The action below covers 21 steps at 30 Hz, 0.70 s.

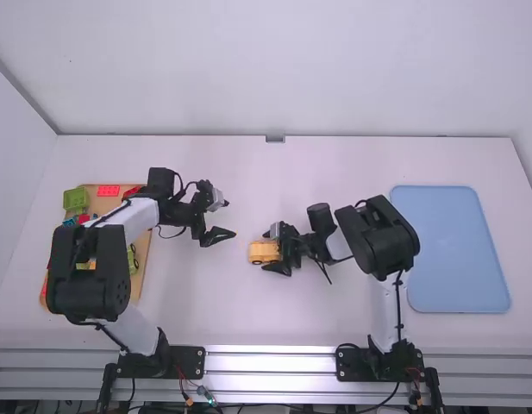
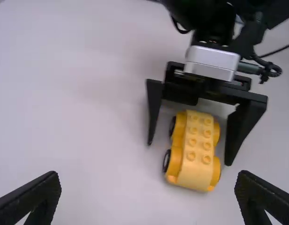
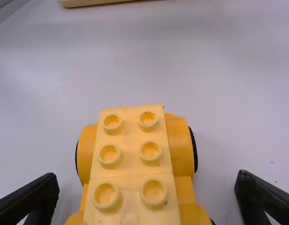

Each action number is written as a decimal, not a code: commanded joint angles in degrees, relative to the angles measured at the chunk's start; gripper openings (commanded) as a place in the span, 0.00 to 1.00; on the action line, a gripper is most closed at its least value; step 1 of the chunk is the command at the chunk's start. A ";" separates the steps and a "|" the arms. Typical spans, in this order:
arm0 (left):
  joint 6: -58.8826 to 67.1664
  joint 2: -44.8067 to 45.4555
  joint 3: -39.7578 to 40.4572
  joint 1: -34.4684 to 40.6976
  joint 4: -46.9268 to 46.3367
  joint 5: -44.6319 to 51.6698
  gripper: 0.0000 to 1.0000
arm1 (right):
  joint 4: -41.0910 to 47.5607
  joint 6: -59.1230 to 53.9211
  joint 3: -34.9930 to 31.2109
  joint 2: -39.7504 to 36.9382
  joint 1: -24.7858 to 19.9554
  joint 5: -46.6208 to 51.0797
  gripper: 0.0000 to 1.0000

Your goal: Assemble lego blocks to make yellow taxi

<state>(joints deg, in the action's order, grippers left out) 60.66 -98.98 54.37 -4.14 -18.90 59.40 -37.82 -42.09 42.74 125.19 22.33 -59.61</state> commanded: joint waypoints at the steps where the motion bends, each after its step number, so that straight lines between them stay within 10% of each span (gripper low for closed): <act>1: -7.50 0.42 0.26 -2.05 0.94 0.66 0.99 | 3.08 1.90 -0.46 -2.47 -0.22 3.80 0.99; 21: -74.10 6.95 0.37 -14.64 2.60 -33.66 0.99 | 43.39 -1.66 -0.39 -36.87 -0.22 34.05 0.99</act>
<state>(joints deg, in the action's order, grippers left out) 4.36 -96.27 54.37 -15.09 -14.59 35.94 5.08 -43.90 42.65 90.98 22.33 -29.78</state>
